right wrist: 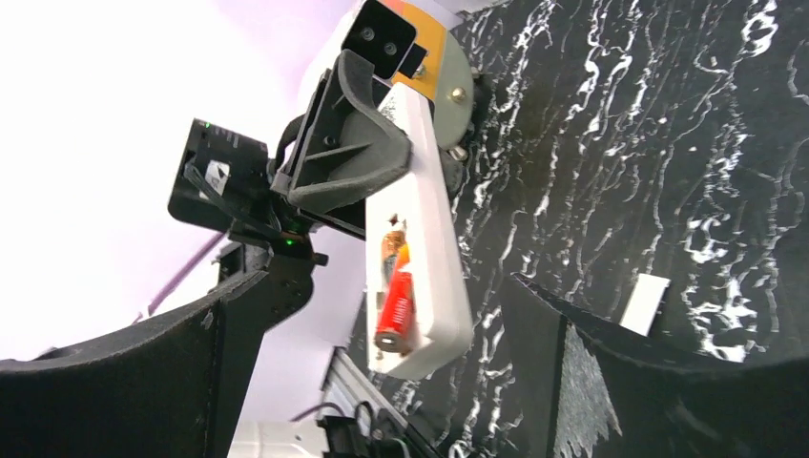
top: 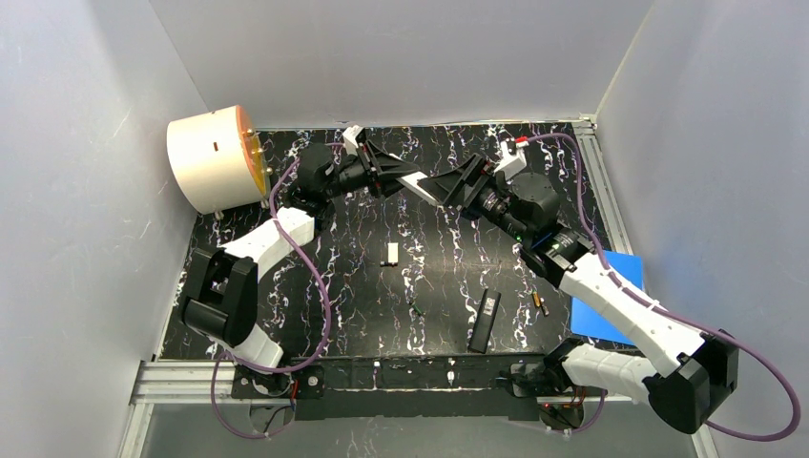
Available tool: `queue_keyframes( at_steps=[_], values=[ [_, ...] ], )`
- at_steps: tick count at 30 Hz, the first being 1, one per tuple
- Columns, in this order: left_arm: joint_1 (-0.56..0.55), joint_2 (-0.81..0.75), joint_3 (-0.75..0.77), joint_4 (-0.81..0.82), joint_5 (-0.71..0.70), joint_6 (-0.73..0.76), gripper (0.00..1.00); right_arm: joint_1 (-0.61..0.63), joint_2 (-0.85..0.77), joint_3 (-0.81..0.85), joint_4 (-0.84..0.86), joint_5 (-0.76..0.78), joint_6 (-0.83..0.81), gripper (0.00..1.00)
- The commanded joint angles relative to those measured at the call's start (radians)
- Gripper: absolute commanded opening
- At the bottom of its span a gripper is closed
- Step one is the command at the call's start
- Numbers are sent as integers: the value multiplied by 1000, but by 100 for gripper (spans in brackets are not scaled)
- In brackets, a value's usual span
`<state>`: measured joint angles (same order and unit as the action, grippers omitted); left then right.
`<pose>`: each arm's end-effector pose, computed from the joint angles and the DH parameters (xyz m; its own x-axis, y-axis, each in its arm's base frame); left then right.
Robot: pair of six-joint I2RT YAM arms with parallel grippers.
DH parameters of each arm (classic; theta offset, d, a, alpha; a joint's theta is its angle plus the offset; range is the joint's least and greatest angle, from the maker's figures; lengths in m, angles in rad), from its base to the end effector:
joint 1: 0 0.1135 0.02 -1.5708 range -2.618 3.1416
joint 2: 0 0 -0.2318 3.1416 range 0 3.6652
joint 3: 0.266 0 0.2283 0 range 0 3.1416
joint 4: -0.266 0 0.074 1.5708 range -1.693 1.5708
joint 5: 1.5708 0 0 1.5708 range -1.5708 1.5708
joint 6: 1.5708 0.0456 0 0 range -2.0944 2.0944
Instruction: Load the batteries into the remote control
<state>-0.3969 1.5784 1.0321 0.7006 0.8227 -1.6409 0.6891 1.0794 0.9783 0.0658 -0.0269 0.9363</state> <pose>0.3052 -0.1642 0.2983 -0.9386 -0.3424 -0.0432 0.0762 -0.0836 -0.9936 0.1963 0.1633 0.3511 -0.5448 0.5943 -0.5916 -0.3671 0.4653 0.8054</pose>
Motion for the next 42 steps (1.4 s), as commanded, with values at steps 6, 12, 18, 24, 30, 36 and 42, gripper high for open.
queue_keyframes(
  at_steps=[6,12,18,24,30,36,42],
  values=[
    [-4,-42,21,226,-42,-177,0,-2,-49,-103,333,72,221,93],
    [-6,-48,17,236,-48,-202,0,-2,-63,-145,438,76,267,91],
    [-7,-58,6,237,-66,-261,0,-1,-72,-208,569,125,417,91],
    [-7,-71,17,237,-79,-294,0,-1,-39,-213,645,120,487,75],
    [-8,-74,1,237,-83,-310,0,-2,-5,-210,683,110,526,61],
    [-7,-66,3,237,-77,-305,0,-1,29,-208,709,94,546,54],
    [-8,-53,7,237,-72,-296,0,-1,38,-194,669,84,532,53]
  ],
)
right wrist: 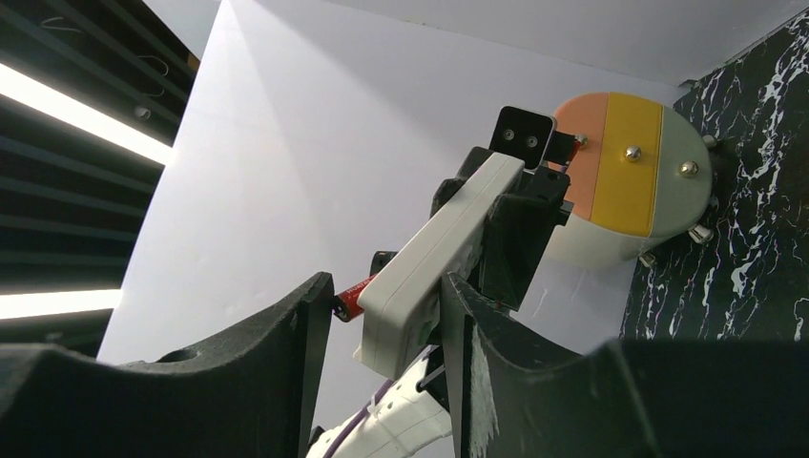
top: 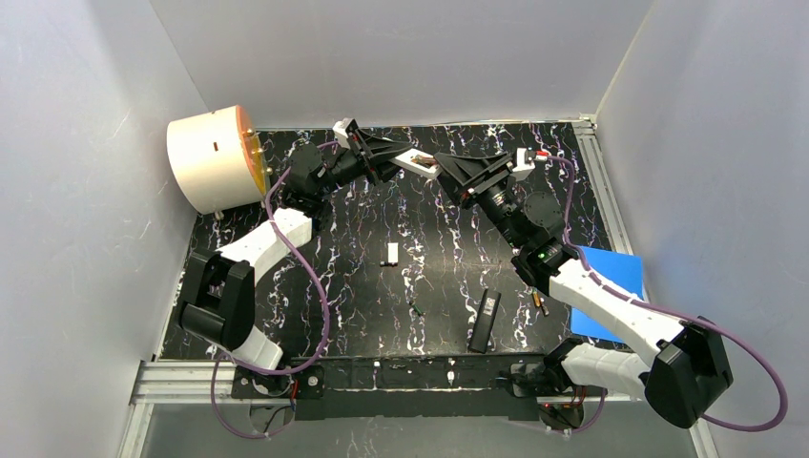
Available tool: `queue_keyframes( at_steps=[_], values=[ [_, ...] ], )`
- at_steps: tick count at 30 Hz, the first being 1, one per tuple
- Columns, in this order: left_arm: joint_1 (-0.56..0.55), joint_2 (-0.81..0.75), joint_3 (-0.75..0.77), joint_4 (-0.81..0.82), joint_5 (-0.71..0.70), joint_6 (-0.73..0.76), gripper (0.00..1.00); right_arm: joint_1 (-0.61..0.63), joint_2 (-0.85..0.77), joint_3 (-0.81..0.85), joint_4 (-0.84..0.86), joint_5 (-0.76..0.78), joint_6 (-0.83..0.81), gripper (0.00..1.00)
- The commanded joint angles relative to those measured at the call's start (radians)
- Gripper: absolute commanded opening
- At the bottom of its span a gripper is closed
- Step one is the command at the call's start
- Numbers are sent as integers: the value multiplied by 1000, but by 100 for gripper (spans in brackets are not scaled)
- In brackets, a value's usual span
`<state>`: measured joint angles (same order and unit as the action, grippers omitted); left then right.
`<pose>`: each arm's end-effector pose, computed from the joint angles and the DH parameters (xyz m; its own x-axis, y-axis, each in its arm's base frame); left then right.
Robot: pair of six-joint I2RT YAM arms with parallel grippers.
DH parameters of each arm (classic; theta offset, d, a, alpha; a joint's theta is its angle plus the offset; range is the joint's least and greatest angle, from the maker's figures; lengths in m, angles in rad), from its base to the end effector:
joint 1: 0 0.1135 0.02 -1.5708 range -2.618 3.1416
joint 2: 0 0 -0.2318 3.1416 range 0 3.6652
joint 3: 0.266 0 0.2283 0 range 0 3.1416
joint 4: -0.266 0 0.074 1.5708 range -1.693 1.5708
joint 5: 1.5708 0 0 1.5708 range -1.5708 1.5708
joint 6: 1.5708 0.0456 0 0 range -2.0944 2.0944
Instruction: Load the batteries into the remote control
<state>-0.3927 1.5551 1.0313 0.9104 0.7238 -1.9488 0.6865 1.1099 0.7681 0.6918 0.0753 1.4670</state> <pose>0.3001 -0.1570 0.3278 -0.9217 -0.3720 0.1098 0.0088 -0.3030 -0.9530 0.2008 0.1601 0.3448 -0.5468 0.8342 -0.0717 -0.3236 -0.1316 0.9370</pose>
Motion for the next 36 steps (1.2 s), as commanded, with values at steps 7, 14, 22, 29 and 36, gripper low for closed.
queue_keyframes(
  at_steps=[7,14,22,29,36],
  values=[
    [-12,-27,13,27,28,16,0,1,16,9,15,-20,-3,51],
    [-12,-34,18,27,28,28,0,-1,20,21,-25,-31,-16,50],
    [-12,-46,11,27,31,38,0,-5,19,30,-81,-39,-25,45],
    [-12,-52,14,27,30,52,0,-7,19,58,-167,-54,-70,42],
    [-13,-53,27,27,37,63,0,-7,20,79,-239,-55,-114,39]
  ],
)
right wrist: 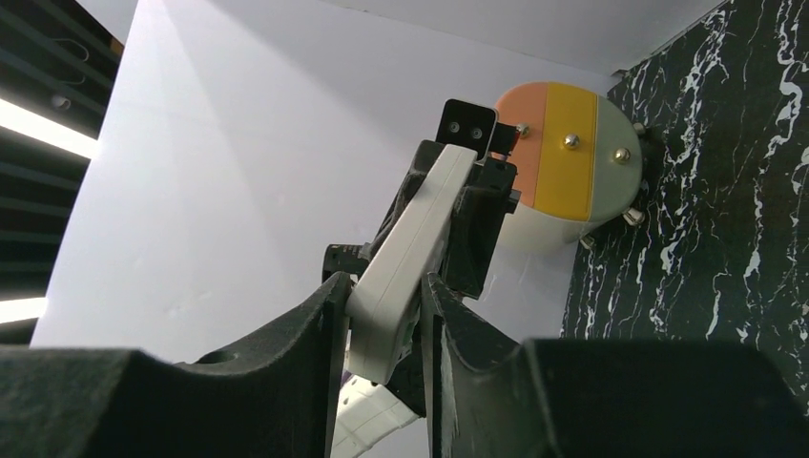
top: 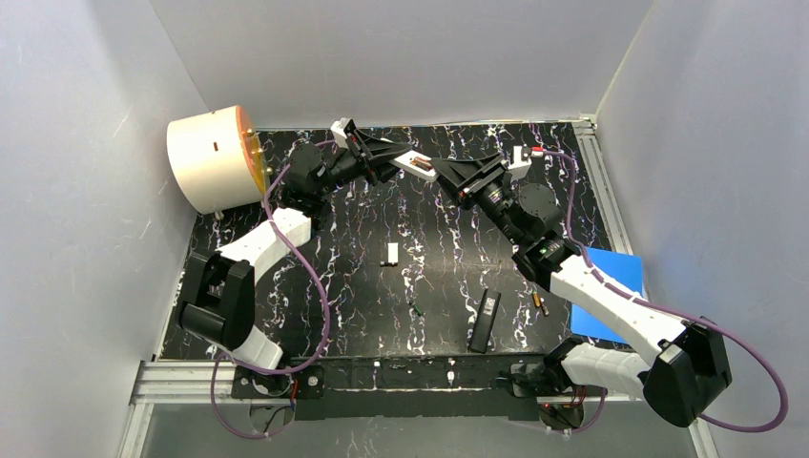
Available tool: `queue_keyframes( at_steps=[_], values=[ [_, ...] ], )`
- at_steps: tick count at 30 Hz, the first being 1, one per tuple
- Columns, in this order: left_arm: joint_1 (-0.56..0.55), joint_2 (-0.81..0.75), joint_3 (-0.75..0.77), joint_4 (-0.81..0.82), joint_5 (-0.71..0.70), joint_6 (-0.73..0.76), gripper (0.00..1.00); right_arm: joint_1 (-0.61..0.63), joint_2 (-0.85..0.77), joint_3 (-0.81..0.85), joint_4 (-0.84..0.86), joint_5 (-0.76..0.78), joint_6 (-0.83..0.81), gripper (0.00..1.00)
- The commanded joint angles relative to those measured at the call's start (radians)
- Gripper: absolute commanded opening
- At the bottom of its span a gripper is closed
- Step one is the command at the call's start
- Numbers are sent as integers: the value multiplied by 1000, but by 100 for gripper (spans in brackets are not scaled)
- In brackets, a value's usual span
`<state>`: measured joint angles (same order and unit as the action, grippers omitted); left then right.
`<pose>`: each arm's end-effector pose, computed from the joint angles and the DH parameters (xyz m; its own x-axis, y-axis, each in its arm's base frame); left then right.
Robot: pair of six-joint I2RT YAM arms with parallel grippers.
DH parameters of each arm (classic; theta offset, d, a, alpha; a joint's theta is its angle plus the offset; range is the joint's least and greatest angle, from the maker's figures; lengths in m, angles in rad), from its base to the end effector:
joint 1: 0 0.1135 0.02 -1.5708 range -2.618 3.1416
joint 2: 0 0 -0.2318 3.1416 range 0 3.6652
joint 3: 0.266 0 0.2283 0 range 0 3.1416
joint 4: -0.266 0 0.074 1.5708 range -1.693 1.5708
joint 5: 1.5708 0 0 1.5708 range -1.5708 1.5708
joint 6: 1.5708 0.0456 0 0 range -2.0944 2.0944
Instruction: Load the batteries into the remote control
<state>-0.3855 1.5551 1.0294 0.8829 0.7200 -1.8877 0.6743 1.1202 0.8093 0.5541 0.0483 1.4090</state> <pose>0.3023 -0.1551 0.3245 -0.9135 -0.4002 0.0729 0.0414 -0.2696 -0.9621 0.2069 0.1626 0.3407 -0.5490 0.8231 -0.1449 -0.2802 -0.0180 0.9598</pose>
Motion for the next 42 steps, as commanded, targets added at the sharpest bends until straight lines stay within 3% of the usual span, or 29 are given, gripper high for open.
queue_keyframes(
  at_steps=[1,10,15,18,21,24,27,33,42],
  values=[
    [-20,-53,30,54,41,6,0,5,11,43,-114,-30,-63,38],
    [-21,-71,54,27,36,64,0,6,38,156,-374,-41,-317,34],
    [-19,-134,133,-217,46,321,0,4,50,233,-574,-53,-529,33],
    [-9,-130,159,-247,69,364,0,-1,50,265,-633,-53,-595,34],
    [-2,-123,166,-248,86,396,0,-4,36,275,-623,-58,-611,43],
    [5,-126,169,-286,96,451,0,-8,22,276,-597,-56,-591,67],
    [20,-128,166,-313,112,506,0,-15,-13,252,-507,-56,-554,79],
    [55,-130,159,-350,148,586,0,-29,-75,241,-449,-64,-578,85],
    [108,-187,101,-478,165,714,0,-33,39,372,-677,-131,-791,80]
  ],
)
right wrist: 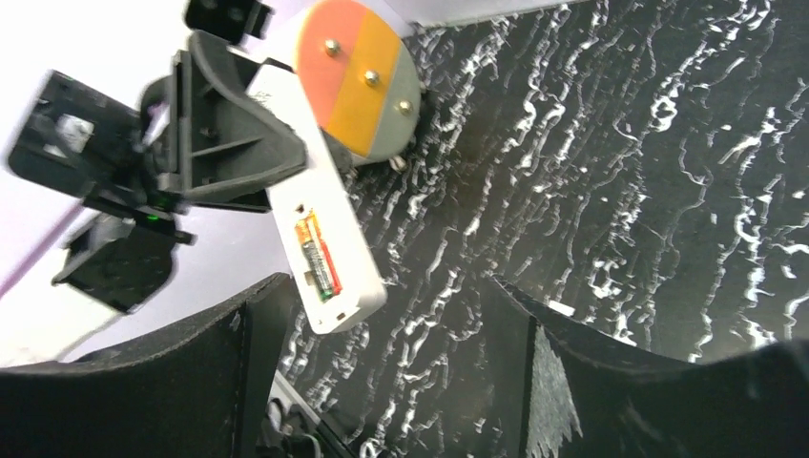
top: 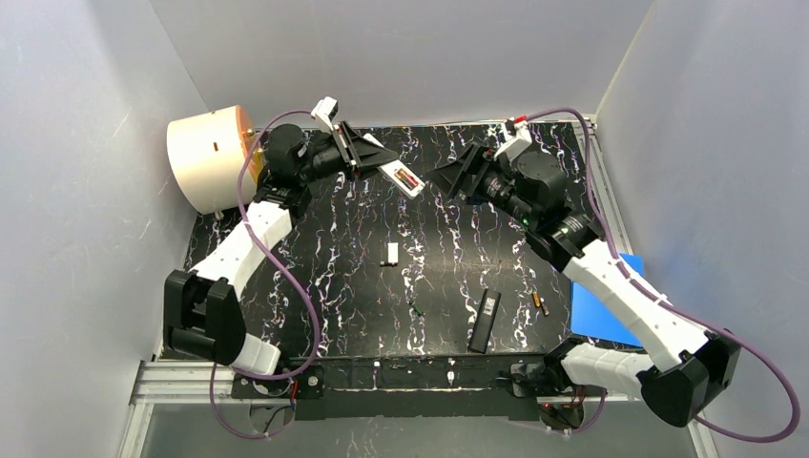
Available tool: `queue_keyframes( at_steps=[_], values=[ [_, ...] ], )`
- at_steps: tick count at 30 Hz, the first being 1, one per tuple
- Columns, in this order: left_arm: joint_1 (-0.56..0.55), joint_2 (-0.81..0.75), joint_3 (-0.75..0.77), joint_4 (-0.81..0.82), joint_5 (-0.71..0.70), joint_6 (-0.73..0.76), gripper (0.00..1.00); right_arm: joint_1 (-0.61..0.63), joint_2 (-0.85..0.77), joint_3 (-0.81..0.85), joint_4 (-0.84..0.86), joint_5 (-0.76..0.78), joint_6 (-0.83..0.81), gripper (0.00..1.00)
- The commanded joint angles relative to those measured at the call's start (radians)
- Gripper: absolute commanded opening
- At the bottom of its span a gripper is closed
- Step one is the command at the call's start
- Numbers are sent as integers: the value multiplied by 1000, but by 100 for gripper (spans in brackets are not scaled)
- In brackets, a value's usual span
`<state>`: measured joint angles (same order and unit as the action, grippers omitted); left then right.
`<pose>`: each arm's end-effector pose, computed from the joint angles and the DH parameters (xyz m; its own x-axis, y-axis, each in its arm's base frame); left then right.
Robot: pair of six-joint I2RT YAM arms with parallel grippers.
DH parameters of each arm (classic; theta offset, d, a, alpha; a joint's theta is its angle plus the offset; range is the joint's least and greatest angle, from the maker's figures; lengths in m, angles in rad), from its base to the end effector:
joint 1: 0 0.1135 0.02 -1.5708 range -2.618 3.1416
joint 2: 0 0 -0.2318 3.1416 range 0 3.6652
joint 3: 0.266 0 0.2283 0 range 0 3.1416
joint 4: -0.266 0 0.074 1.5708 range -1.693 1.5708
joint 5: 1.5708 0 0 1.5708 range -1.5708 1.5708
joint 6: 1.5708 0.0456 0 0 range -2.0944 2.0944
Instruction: Load the batteries into the remote control
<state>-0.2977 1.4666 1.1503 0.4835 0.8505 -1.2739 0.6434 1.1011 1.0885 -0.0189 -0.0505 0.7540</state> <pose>0.3021 -0.1285 0.3499 -0.8160 -0.4094 -0.4081 0.4160 0.0742 -0.9063 0.2031 0.1552 0.3737 -0.4562 0.5125 -0.7275 -0.4489 0.5733 0.6854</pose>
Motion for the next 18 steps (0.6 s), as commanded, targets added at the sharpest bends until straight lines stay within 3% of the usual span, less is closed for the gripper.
queue_keyframes(
  at_steps=[1,4,7,10,18],
  values=[
    [24,-114,-25,-138,26,148,0,-1,84,113,-154,-26,-154,79],
    [32,-175,-30,-392,-50,350,0,-2,178,184,-312,32,-188,71],
    [34,-244,-26,-642,-173,561,0,7,294,262,-435,36,-190,70],
    [35,-312,-57,-726,-251,624,0,44,382,251,-430,62,-127,72],
    [38,-479,-149,-854,-434,667,0,221,669,366,-517,394,-52,84]
  ],
)
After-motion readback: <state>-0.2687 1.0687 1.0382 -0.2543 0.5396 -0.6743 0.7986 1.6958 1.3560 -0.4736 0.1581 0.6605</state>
